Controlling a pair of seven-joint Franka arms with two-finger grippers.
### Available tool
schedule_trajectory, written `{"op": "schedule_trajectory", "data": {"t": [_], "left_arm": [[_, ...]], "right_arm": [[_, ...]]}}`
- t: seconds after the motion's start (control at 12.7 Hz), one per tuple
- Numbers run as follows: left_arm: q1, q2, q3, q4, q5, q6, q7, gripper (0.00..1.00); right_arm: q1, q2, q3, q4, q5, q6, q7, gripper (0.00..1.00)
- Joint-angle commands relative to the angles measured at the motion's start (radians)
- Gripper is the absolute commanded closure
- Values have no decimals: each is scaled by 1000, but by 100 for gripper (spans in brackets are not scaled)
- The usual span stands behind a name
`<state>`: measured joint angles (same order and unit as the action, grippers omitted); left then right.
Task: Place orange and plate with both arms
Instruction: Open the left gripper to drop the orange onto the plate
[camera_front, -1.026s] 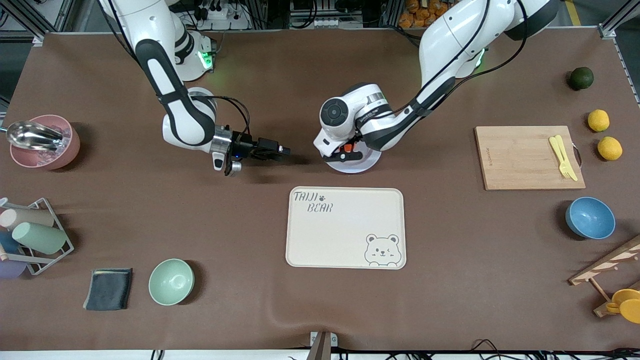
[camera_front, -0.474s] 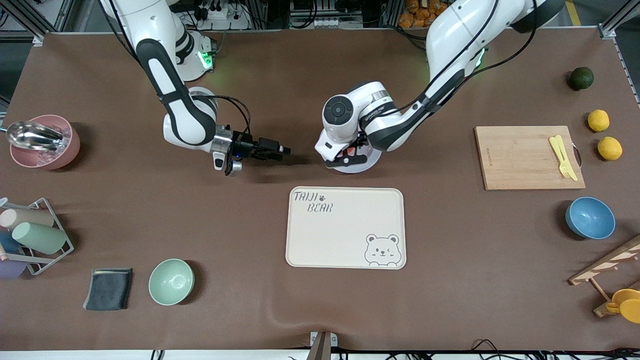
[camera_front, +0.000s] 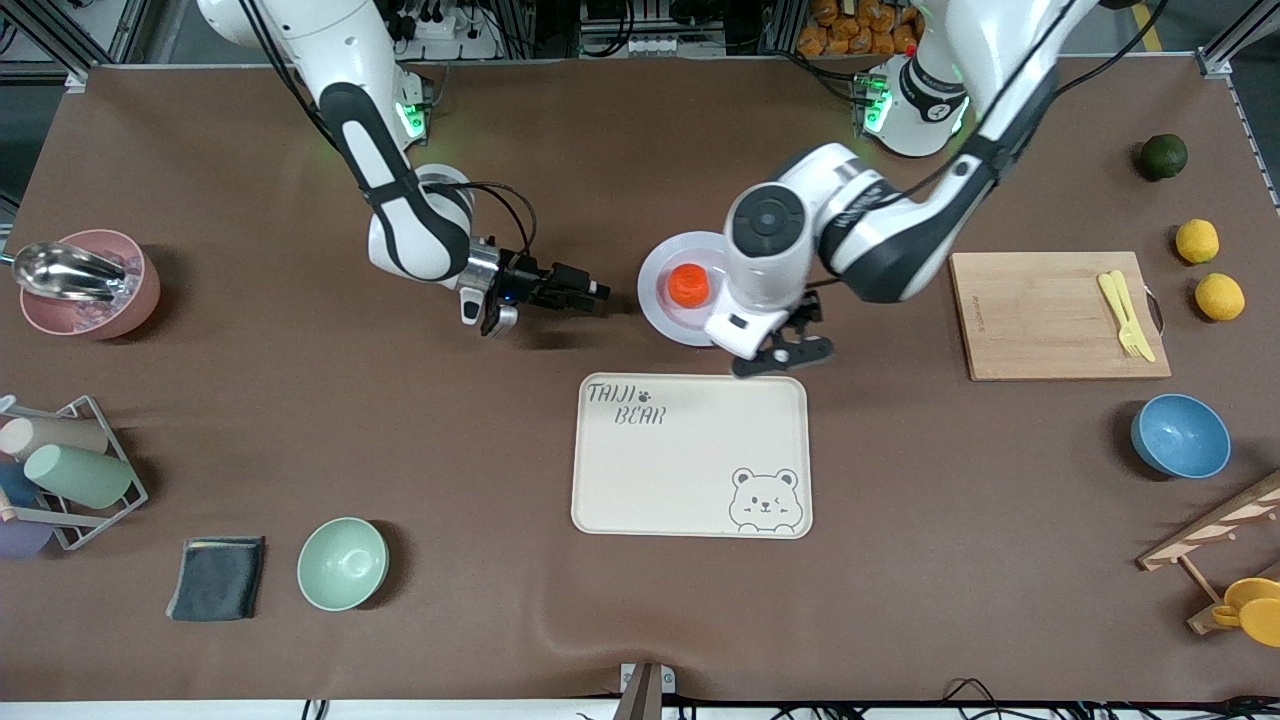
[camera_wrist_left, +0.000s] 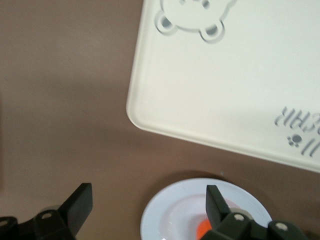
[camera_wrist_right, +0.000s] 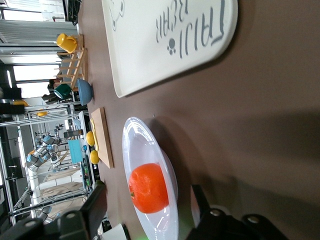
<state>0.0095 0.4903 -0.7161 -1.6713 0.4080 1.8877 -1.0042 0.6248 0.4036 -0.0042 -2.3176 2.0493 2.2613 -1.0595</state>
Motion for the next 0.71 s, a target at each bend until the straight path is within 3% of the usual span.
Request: {"op": "schedule_trajectory", "data": {"t": [0.0,0.16,0.24,0.47,0.63], "left_arm": [[104,-73,-14,1,-41,-33,128,0],[165,-108,-5,1,-70,-65,250,0],[159,-140,38,1,-93,-90,312,0],[6,-273,332,-33,-236,-122,511,0],[-3,-359,429,-51,-303,-143,649,0]], "right_arm": [[45,58,-8,49,69,4,-30,34],[58,87,-8,70,83,7,-31,38],[58,87,-8,69,83,7,-31,38],[114,112,-10,95,147,35,-33,43],[128,121,-8,115,150,89,-30,45]]}}
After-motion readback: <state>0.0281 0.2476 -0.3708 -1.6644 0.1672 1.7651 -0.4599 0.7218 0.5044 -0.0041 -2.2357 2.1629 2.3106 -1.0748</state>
